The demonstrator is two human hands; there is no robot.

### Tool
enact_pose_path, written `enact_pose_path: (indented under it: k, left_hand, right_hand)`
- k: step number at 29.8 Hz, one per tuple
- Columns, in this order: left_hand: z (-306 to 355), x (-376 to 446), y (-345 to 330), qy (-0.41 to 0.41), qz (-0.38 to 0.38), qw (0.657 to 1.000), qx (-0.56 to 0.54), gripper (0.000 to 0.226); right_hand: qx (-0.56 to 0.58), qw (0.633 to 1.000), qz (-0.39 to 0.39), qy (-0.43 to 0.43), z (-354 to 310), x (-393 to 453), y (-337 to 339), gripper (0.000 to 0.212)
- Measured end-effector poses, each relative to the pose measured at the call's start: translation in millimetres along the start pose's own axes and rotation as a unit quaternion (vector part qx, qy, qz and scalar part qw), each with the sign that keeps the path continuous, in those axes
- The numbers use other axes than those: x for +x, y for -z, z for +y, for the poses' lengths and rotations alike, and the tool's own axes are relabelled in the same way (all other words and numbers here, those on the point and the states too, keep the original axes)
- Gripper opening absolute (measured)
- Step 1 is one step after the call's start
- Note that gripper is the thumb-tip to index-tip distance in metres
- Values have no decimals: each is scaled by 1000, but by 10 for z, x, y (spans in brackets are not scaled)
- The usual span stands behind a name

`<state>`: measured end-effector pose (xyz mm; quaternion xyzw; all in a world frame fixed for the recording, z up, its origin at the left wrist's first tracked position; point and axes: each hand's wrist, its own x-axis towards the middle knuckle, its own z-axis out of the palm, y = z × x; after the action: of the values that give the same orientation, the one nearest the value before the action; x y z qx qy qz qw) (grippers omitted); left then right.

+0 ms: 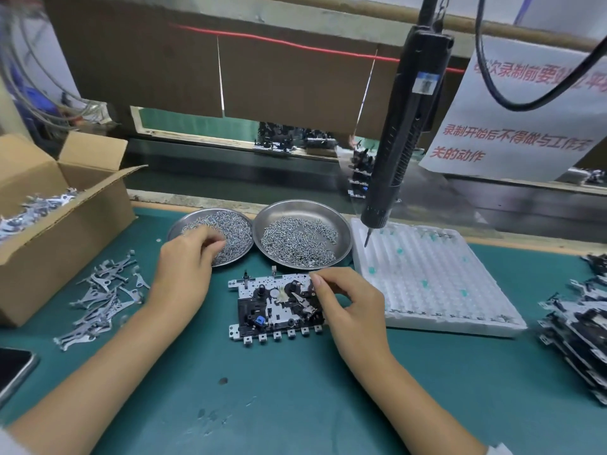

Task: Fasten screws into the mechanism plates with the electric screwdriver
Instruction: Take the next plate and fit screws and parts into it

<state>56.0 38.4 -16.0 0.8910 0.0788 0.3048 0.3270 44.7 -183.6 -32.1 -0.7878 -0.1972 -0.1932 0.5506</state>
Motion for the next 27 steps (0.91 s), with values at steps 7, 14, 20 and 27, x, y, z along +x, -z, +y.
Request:
enact_pose_path:
  k: [7,14,20,27]
  left_hand:
    - [-93,113,-115,-13,-49,998,43,12]
    - [-117,166,-106,-25,-45,996,71,14]
    - [-132,190,-166,-36,-51,994,87,13]
    - [-189,194,-199,-51,-50,994,83,12]
  right_hand:
    - [-175,983,-61,6,-58,574,-2,14]
    - [-375,895,-219,-102,25,892,-159,29]
    - [-392,898,-183,-78,62,912,-210,16]
    - [-382,910,-158,-43,121,885,-188,16]
